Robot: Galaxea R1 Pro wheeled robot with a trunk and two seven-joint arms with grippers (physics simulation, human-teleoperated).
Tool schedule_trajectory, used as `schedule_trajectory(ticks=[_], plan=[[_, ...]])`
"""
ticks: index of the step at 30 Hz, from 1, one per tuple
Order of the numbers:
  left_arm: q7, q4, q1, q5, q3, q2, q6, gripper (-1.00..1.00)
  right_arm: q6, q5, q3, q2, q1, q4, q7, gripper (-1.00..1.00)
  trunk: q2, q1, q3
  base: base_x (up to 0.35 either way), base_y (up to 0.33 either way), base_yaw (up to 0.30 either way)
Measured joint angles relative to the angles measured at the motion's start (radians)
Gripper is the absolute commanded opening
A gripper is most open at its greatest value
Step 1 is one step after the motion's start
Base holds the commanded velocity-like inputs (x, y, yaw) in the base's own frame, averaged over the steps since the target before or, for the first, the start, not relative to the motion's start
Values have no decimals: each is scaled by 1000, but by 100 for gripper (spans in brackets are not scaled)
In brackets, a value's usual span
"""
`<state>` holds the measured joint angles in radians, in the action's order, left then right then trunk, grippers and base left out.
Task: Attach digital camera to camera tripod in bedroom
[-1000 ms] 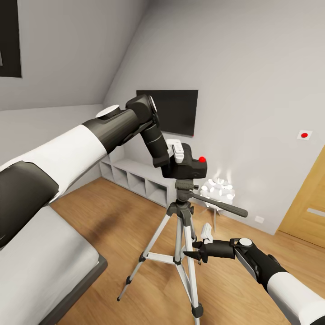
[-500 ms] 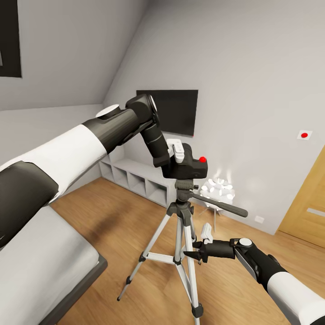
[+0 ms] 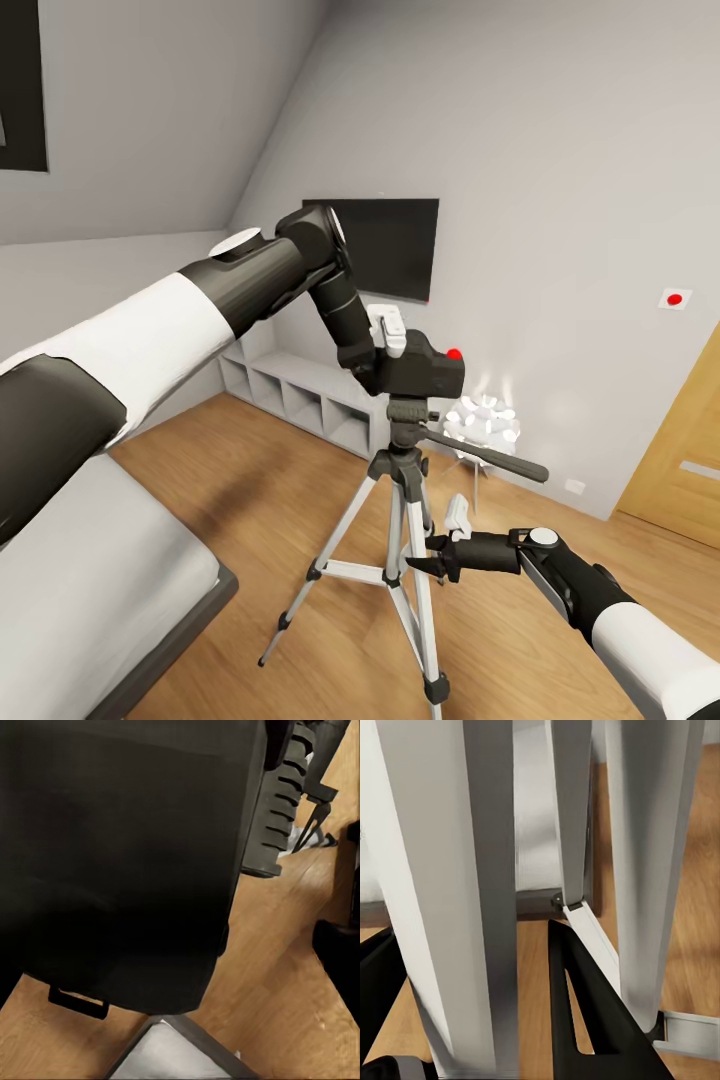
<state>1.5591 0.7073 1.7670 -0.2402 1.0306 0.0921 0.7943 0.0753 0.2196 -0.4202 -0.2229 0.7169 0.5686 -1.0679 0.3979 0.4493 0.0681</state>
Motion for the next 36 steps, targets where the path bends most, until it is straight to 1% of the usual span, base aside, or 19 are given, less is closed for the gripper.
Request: schedule_trajectory(ticks=[20,24,27,31,32,33,34,35,36], plan=[[1,1,0,2,-1,-2,0,100,0,-1,1,0,0,0,0,-100,0,0,0,0,0,0],[2,0,0,4,-11,-7,-1,100,0,0,3,0,0,0,2,-100,0,0,0,0,0,0],[3,0,0,5,-27,-16,-2,100,1,-2,4,0,0,1,2,-100,0,0,0,0,0,0],[3,1,0,5,-41,-42,-3,100,1,-1,4,0,0,1,2,-100,0,0,0,0,0,0],[3,1,0,5,-43,-55,-4,100,1,-1,4,0,0,1,2,-100,0,0,0,0,0,0],[3,2,0,5,-45,-63,-4,100,1,-1,4,0,0,1,2,-100,0,0,0,0,0,0],[3,2,0,5,-46,-77,-6,100,1,-1,4,0,0,1,2,-100,0,0,0,0,0,0],[3,2,0,5,-47,-85,-7,100,1,-1,4,0,0,1,2,-100,0,0,0,0,0,0],[4,2,0,3,-49,-100,-11,100,1,-1,5,0,0,1,2,-100,0,0,0,0,0,0]])
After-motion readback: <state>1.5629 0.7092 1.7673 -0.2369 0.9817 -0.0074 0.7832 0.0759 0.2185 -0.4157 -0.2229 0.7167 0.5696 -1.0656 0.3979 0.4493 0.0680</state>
